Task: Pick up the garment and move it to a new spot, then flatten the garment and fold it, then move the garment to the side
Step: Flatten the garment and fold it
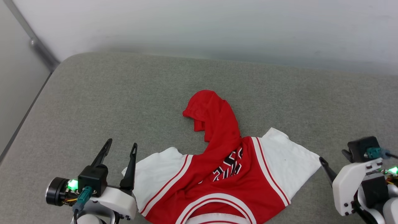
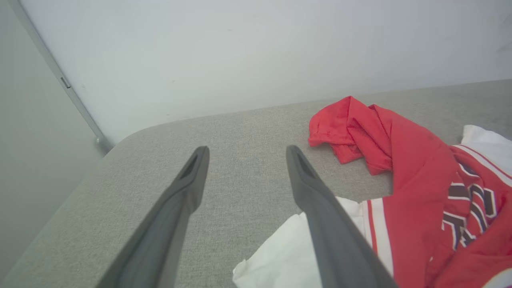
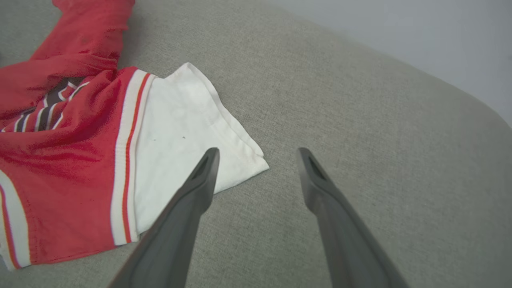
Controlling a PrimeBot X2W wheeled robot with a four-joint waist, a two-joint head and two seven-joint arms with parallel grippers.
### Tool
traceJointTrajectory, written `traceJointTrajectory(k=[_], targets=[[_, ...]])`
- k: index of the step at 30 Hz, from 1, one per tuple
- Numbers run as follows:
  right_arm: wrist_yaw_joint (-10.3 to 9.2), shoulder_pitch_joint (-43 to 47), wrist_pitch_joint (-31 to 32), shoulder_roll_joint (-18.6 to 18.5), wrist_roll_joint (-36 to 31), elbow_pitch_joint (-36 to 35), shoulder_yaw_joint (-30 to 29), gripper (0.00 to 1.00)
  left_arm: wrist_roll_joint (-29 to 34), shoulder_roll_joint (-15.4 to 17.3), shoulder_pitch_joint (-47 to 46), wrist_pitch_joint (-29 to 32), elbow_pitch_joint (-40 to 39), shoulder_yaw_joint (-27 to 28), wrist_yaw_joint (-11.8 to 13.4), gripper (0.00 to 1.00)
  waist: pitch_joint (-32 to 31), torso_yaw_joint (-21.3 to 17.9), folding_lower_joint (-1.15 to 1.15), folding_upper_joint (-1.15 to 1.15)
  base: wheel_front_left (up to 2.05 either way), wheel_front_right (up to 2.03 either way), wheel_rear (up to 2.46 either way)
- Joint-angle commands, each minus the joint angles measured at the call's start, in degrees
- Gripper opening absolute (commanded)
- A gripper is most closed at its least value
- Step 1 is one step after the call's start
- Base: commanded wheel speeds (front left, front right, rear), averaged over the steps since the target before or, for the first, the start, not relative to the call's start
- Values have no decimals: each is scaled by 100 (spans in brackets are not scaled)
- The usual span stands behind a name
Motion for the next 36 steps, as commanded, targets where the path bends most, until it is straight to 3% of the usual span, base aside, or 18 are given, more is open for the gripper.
traceJointTrajectory(k=[1, 6, 10, 23, 25, 33, 36], targets=[[-4, -175, 373, -122, 104, -34, 31, 100, 30, 6, 1, -24, -66, -2, -20, 100, 95, 99, 0, 0, 0, 0, 0], [-3, -682, 1891, -499, 437, 163, 195, 100, -12, -61, -15, -26, -254, -80, -35, 100, 295, 339, 0, 0, 0, 0, 0], [-4, -1050, 2538, -682, 542, 541, 342, 100, -31, -138, -90, -30, -291, -131, -38, 100, 466, 544, 0, 0, 0, 0, 0], [-2, -1252, 2696, -813, 677, 1892, 807, 100, 2, -231, -237, -43, -148, -231, 23, 100, 813, 957, 0, 0, 0, 0, 0], [-2, -1170, 2701, -812, 764, 2031, 888, 1, -23, -212, -259, -7, -118, -244, -4, 100, 831, 958, 0, 0, 0, 0, 0], [-7, -984, 2571, -1055, 911, 1975, 799, 0, -269, 6, -365, 673, -61, -292, -283, 100, 816, 734, 0, 0, 0, 0, 0], [-7, -933, 2522, -1131, 934, 1771, 691, 0, -516, 145, -405, 1295, -116, -253, -408, 100, 826, 590, 0, 0, 0, 0, 0]])
